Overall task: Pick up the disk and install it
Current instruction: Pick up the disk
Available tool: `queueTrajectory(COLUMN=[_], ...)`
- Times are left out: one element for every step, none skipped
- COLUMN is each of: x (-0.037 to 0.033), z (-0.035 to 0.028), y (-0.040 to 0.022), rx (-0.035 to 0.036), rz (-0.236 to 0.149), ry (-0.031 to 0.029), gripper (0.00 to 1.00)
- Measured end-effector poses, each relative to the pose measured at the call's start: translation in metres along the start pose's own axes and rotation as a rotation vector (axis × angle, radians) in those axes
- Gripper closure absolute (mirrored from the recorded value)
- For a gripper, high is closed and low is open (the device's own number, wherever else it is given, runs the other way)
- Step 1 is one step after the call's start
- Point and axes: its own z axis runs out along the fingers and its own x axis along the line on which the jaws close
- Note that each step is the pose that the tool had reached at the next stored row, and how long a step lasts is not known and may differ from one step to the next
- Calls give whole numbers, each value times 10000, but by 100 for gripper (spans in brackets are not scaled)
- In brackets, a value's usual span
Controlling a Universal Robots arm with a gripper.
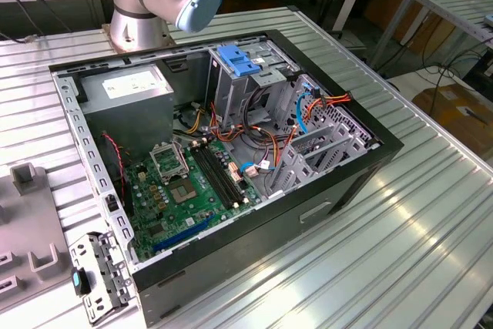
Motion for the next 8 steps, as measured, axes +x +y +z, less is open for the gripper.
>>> queueTrajectory(x=[0,0,0,0,0,0,0,0], z=[-12,-20,-39,-58,-69,-78,-90,-100], y=[0,-1,-1,-1,-1,-2,-2,-2], rx=[1,0,0,0,0,1,0,0], rz=[0,0,0,0,0,0,0,0], ry=[0,0,0,0,0,0,0,0], gripper=[63,63,63,63,63,63,63,63])
